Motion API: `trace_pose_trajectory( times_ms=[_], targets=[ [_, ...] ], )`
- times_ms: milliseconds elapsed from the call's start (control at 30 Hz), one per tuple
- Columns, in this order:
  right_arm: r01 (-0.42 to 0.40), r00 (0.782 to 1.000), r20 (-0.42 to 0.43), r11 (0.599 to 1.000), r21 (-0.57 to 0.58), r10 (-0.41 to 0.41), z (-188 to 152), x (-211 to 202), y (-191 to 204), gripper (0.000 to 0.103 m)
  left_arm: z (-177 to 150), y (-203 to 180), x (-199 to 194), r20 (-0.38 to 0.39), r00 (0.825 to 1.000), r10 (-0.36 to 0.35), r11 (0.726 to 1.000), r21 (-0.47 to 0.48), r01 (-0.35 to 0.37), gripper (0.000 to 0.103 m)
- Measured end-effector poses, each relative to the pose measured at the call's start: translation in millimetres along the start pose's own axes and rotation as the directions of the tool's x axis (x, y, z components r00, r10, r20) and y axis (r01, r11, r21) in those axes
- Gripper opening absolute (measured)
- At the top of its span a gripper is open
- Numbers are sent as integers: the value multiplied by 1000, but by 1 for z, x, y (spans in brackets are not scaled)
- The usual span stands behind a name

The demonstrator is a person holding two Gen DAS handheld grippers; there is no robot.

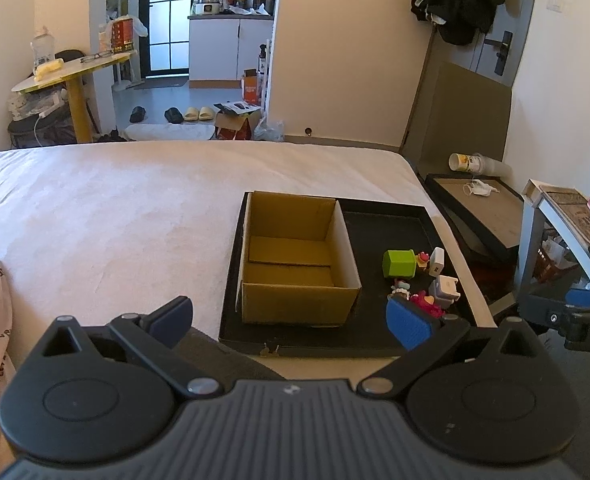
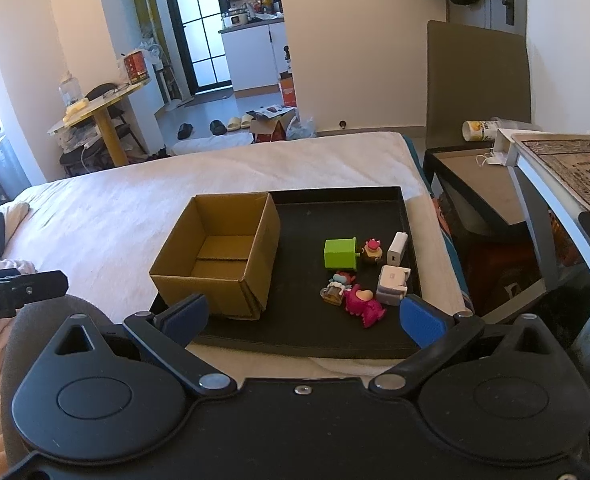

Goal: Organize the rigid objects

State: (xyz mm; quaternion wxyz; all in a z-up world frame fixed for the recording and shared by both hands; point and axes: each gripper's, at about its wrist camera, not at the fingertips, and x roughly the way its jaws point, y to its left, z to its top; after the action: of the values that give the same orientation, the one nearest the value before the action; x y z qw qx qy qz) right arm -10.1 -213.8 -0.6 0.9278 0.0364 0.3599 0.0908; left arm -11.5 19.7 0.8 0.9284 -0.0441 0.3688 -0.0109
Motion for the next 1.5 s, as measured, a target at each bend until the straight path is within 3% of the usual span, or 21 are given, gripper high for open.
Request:
trace_pose_trajectory(
  times_ms=[733,1233,1500],
  targets=[
    [-23,995,-91,999,40,27,3,56,-21,103,14,-1,69,-118,993,-3,1000,18,5,102],
    [-14,990,-138,996,89,26,13,107,-43,103,29,12,127,-214,976,42,999,-13,-46,100],
    [-20,978,-205,993,117,44,16,144,-52,88,41,27,157,-257,964,73,996,-40,-86,94]
  ],
)
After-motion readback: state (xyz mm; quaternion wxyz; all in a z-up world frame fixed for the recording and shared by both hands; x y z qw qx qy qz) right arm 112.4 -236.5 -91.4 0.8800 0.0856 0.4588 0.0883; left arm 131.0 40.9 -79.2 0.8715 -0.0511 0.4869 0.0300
